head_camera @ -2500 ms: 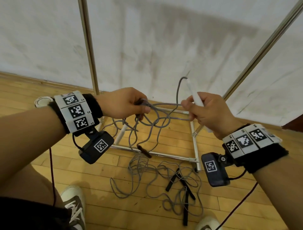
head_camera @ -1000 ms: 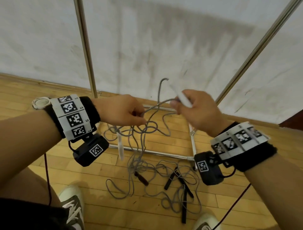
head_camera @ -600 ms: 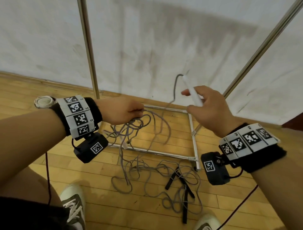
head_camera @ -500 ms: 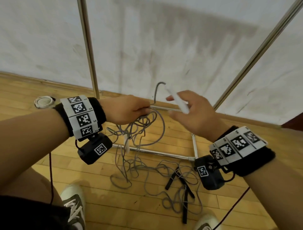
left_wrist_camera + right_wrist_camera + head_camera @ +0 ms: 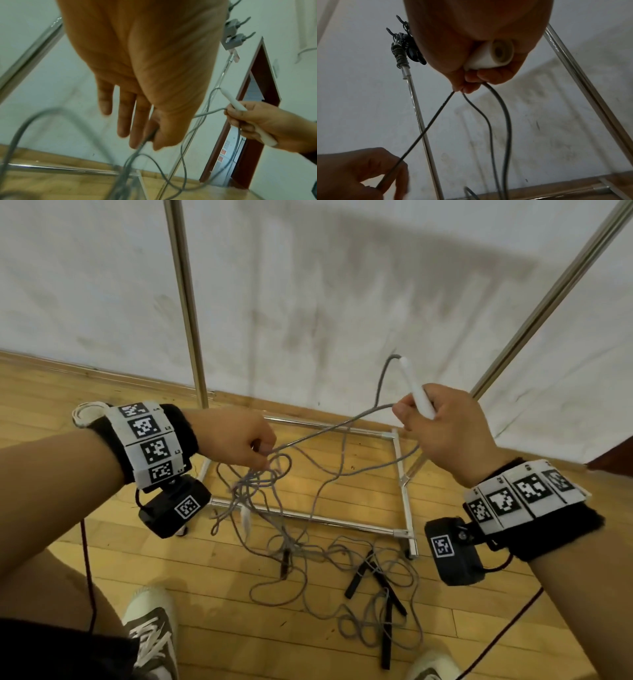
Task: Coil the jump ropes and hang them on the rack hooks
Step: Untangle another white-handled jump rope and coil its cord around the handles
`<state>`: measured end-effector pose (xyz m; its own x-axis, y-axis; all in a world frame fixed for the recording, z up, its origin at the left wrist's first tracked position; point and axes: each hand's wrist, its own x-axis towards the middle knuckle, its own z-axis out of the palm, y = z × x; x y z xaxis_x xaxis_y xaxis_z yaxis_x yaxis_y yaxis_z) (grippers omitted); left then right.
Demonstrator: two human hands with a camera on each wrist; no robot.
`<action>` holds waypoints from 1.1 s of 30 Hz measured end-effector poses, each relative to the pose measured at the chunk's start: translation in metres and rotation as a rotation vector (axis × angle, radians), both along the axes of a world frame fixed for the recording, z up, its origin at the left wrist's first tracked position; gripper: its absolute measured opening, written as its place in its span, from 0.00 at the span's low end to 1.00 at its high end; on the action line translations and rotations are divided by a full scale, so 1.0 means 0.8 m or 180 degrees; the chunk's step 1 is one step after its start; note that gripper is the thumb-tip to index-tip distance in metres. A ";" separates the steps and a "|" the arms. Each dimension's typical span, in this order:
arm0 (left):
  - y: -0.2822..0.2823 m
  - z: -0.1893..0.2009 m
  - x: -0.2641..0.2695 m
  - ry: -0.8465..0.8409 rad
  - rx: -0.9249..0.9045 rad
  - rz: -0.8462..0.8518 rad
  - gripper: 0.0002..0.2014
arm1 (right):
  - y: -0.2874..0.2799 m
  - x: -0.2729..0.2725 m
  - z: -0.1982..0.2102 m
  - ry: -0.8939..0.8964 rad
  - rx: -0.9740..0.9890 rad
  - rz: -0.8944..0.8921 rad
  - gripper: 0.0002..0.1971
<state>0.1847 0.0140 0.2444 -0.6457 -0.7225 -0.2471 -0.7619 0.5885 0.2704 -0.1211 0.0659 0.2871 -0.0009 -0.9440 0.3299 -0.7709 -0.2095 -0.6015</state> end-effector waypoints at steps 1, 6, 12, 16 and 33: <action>-0.002 0.000 0.001 0.0039 -0.0021 0.0092 0.11 | 0.000 -0.003 -0.002 0.0066 -0.0004 -0.0054 0.08; -0.007 0.004 -0.001 0.0329 0.0004 0.0419 0.11 | -0.004 -0.002 -0.008 -0.0019 -0.0089 -0.0185 0.07; -0.018 0.022 0.006 0.1136 -0.0605 0.0932 0.13 | -0.002 -0.004 -0.013 0.0080 0.0159 -0.0020 0.08; -0.023 0.029 0.022 0.0750 -0.1089 0.1043 0.13 | -0.003 -0.012 -0.016 0.0091 0.0203 -0.0081 0.05; 0.002 0.024 -0.039 0.0596 0.0022 0.0677 0.35 | 0.020 0.049 0.004 -0.0576 0.0264 0.0907 0.09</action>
